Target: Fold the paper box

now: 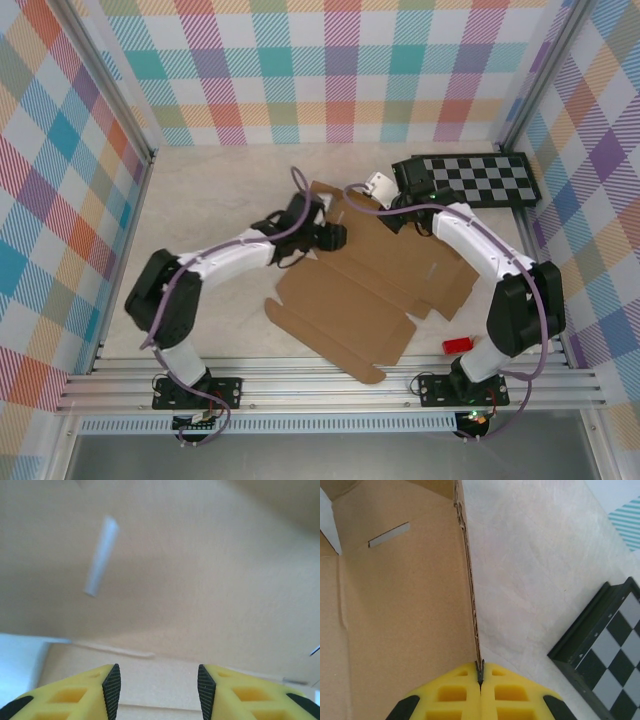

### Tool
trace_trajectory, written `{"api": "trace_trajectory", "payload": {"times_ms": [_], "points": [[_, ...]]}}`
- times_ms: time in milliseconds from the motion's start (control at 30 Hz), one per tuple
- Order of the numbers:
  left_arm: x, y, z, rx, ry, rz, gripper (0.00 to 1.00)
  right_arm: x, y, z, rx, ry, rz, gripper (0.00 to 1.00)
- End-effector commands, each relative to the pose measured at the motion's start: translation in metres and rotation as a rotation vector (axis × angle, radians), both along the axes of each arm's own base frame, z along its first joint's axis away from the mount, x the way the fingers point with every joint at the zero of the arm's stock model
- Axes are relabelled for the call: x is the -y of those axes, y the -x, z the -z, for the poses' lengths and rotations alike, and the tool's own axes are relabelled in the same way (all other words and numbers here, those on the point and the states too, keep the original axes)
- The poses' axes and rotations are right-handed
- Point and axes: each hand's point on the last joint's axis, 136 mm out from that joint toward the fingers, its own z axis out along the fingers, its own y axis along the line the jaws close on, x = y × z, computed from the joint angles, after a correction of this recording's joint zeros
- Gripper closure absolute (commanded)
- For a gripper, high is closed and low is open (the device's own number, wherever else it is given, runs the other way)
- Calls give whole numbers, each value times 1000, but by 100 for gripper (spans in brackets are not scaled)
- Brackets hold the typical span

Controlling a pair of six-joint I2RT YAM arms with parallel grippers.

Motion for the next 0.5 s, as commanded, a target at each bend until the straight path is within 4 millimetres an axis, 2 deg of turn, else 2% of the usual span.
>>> {"api": "trace_trajectory", "payload": {"times_ms": [0,133,233,367,467], "points": [[-42,-6,-34,39,-8,-15,51,-1,-6,-23,112,28,-54,100],[-95,-21,-48,57,-5,-87,48,-4,-2,-32,192,63,-148,100],[-129,-30,-38,19,-36,-127,49,-9,1,-42,285,87,-212,100],[-131,-32,-28,82,-88,-9,49,-21,8,-52,386,165,-300,100],[-133,-39,-27,198,-164,59,49,-28,12,-53,431,226,-362,100]]}}
